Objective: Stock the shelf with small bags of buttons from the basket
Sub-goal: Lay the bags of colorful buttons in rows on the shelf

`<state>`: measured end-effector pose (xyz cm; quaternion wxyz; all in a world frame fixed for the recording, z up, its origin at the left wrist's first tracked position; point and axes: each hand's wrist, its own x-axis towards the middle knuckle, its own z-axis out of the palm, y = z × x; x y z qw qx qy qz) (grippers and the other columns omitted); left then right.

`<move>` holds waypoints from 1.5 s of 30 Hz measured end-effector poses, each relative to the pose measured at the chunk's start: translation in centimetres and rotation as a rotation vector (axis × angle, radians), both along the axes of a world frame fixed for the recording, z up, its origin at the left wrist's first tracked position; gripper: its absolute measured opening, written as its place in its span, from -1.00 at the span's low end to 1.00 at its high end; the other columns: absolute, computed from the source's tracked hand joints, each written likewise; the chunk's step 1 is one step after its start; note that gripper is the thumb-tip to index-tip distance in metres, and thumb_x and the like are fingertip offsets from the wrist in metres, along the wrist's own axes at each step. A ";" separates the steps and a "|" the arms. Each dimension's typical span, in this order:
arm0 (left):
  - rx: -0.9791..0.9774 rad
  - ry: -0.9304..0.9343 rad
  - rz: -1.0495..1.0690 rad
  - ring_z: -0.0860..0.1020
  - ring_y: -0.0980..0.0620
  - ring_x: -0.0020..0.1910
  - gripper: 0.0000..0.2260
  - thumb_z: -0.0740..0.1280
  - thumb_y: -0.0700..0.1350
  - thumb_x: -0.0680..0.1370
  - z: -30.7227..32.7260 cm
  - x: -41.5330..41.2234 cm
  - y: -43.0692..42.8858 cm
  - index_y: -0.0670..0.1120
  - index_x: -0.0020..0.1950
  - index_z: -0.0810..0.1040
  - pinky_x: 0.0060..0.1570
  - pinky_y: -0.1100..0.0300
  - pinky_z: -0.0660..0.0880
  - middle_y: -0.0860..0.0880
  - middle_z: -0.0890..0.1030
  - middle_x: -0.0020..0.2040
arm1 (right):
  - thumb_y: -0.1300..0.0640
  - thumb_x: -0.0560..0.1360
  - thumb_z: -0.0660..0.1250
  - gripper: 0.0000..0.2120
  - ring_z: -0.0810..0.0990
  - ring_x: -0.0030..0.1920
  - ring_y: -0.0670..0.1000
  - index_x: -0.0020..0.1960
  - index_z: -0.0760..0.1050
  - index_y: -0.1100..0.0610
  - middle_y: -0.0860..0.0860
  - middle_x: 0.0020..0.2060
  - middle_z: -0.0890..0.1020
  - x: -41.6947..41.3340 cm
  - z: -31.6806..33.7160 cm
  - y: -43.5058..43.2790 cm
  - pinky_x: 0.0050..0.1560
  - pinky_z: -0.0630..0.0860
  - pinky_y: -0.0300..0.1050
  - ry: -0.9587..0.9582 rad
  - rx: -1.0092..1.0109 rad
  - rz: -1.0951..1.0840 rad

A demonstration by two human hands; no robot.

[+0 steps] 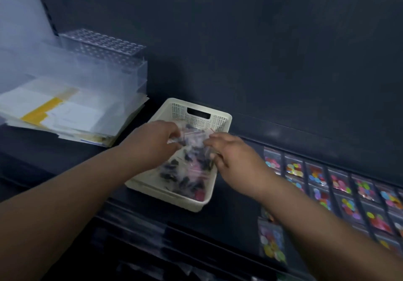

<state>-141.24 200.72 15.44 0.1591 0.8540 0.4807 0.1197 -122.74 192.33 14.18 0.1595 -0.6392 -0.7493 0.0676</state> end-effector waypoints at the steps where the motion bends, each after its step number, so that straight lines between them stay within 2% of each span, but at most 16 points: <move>1: 0.012 0.030 0.000 0.50 -0.03 0.13 -0.71 0.33 0.01 0.52 -0.4 -0.7 0.9 -0.01 0.23 0.52 0.06 0.16 0.40 -0.03 0.54 0.18 | 0.23 0.52 0.21 -0.64 0.39 0.29 0.09 0.31 0.43 0.09 0.05 0.29 0.45 -0.6 0.1 1.0 0.30 0.31 -0.15 -0.017 -0.029 -0.013; 6: 0.095 0.074 -0.039 0.39 -0.08 0.29 -0.58 0.35 0.01 0.50 -2.2 -3.2 4.5 -0.04 0.34 0.43 0.22 0.08 0.35 -0.06 0.45 0.31 | 0.19 0.48 0.27 -0.60 0.44 0.26 0.06 0.31 0.44 0.01 0.02 0.27 0.48 -3.2 0.1 5.3 0.25 0.37 -0.19 -0.094 -0.171 -0.001; 10: 0.130 0.053 -0.166 0.48 -0.17 0.18 -0.59 0.29 0.05 0.42 -3.7 -4.0 5.3 -0.13 0.18 0.57 0.18 -0.02 0.44 -0.12 0.57 0.14 | 0.05 0.35 0.38 -0.72 0.53 0.00 0.04 0.06 0.49 -0.07 -0.04 -0.01 0.54 -5.4 -1.1 6.4 0.03 0.52 -0.05 -0.178 -0.400 0.091; 13: 0.122 0.092 -0.235 0.47 -0.14 0.18 -0.45 0.16 0.18 0.34 -4.4 -4.1 5.9 -0.10 0.19 0.58 0.19 -0.02 0.43 -0.08 0.58 0.12 | 0.02 0.35 0.37 -0.66 0.51 -0.06 0.07 0.11 0.43 -0.08 -0.02 -0.07 0.43 -6.4 -2.4 6.9 -0.12 0.49 -0.09 -0.353 -0.459 0.070; 16: 0.099 0.069 -0.242 0.36 -0.14 0.32 -0.45 0.23 0.15 0.33 -4.5 -4.1 6.1 -0.06 0.26 0.54 0.31 -0.03 0.29 -0.09 0.53 0.22 | -0.04 0.35 0.40 -0.65 0.50 -0.12 0.08 0.08 0.43 0.00 0.01 -0.10 0.49 -7.0 -2.8 8.5 -0.22 0.36 -0.17 -0.341 -0.415 -0.007; 18: 0.114 0.047 -0.235 0.22 -0.14 0.44 -0.48 0.29 0.14 0.39 -4.6 -4.1 6.0 -0.02 0.31 0.50 0.37 -0.01 0.12 -0.06 0.46 0.33 | -0.08 0.39 0.39 -0.65 0.54 -0.02 0.10 0.08 0.45 0.06 0.06 -0.03 0.58 -7.1 -2.9 9.3 -0.16 0.37 -0.17 -0.222 -0.384 -0.068; 20: 0.145 0.043 -0.240 0.10 -0.11 0.50 -0.53 0.36 0.09 0.45 -4.8 -4.1 5.9 0.00 0.34 0.47 0.41 0.00 -0.03 -0.03 0.39 0.40 | -0.06 0.42 0.39 -0.68 0.52 -0.06 0.05 0.08 0.46 0.08 0.02 -0.07 0.57 -6.8 -2.6 9.6 -0.16 0.33 -0.19 -0.094 -0.348 -0.123; 21: 0.170 0.023 -0.248 0.12 -0.13 0.49 -0.55 0.38 0.06 0.45 -4.9 -4.2 5.9 -0.01 0.32 0.49 0.41 -0.02 -0.03 -0.05 0.41 0.38 | -0.02 0.43 0.39 -0.71 0.49 -0.09 0.02 0.07 0.46 0.08 -0.01 -0.10 0.54 -6.5 -2.1 9.4 -0.16 0.31 -0.20 -0.057 -0.306 -0.144; 23: 0.211 -0.017 -0.308 0.35 -0.16 0.37 -0.61 0.39 0.01 0.41 -4.5 -4.1 5.6 -0.04 0.22 0.57 0.34 -0.04 0.16 -0.07 0.55 0.23 | 0.06 0.44 0.37 -0.76 0.51 -0.07 0.04 0.08 0.47 0.07 -0.01 -0.07 0.55 -5.4 -1.1 8.6 -0.12 0.38 -0.17 -0.035 -0.190 -0.185; 25: 0.185 -0.036 -0.395 0.51 -0.07 0.14 -0.67 0.33 0.00 0.44 -3.8 -3.4 5.0 -0.03 0.18 0.58 0.18 0.11 0.37 -0.03 0.60 0.06 | 0.11 0.44 0.35 -0.77 0.53 -0.02 0.07 0.09 0.49 0.09 0.03 -0.01 0.55 -3.9 -0.4 7.3 -0.05 0.44 -0.13 -0.045 -0.079 -0.216; 27: 0.028 -0.044 -0.465 0.52 0.06 0.09 -0.72 0.32 0.00 0.50 -3.5 -2.1 3.8 0.04 0.21 0.55 0.14 0.22 0.39 0.06 0.58 0.08 | 0.14 0.45 0.34 -0.79 0.53 0.00 0.07 0.08 0.51 0.11 0.05 0.00 0.55 -2.6 -0.2 5.8 -0.02 0.44 -0.13 -0.059 0.006 -0.228; 32: -0.240 0.037 -0.669 0.52 0.16 0.00 -0.77 0.43 0.00 0.42 -4.3 2.0 1.6 0.08 0.07 0.60 0.09 0.18 0.46 0.14 0.55 0.01 | 0.17 0.46 0.33 -0.81 0.50 0.03 0.07 0.08 0.55 0.11 0.04 0.00 0.56 -0.8 -1.2 3.2 -0.01 0.34 -0.23 -0.033 0.069 -0.282; 35: -0.164 0.137 -0.737 0.48 0.11 0.02 -0.78 0.44 -0.04 0.38 -4.9 2.8 1.9 0.07 0.02 0.61 0.06 0.22 0.42 0.11 0.47 -0.02 | 0.19 0.47 0.32 -0.80 0.50 0.05 0.06 0.09 0.55 0.11 0.04 0.02 0.56 -0.7 -1.4 2.5 0.00 0.34 -0.24 0.005 0.069 -0.281; 40: -0.086 0.299 -0.640 0.48 0.07 0.10 -0.71 0.33 -0.24 0.39 -5.6 0.6 4.6 0.06 0.04 0.59 0.12 0.19 0.42 0.12 0.46 0.00 | 0.20 0.48 0.31 -0.80 0.49 0.04 0.05 0.10 0.55 0.13 0.05 0.03 0.55 -0.8 -1.3 2.1 0.01 0.35 -0.22 0.050 0.077 -0.247; 43: -0.060 0.211 -0.570 0.47 0.09 0.09 -0.72 0.33 -0.20 0.43 -5.1 0.2 4.4 0.06 0.09 0.57 0.11 0.22 0.41 0.11 0.48 0.01 | 0.21 0.48 0.30 -0.80 0.49 0.02 0.03 0.09 0.56 0.13 0.04 0.02 0.56 -0.7 -1.4 2.0 -0.03 0.33 -0.26 0.073 0.082 -0.241; 45: -0.100 0.103 -0.571 0.47 0.14 0.02 -0.81 0.37 -0.08 0.44 -4.6 1.1 3.2 0.09 0.04 0.58 0.10 0.19 0.43 0.12 0.51 -0.01 | 0.21 0.48 0.30 -0.81 0.45 -0.05 -0.02 0.09 0.56 0.12 0.02 0.00 0.55 -0.7 -1.3 2.1 -0.06 0.30 -0.28 0.081 0.083 -0.239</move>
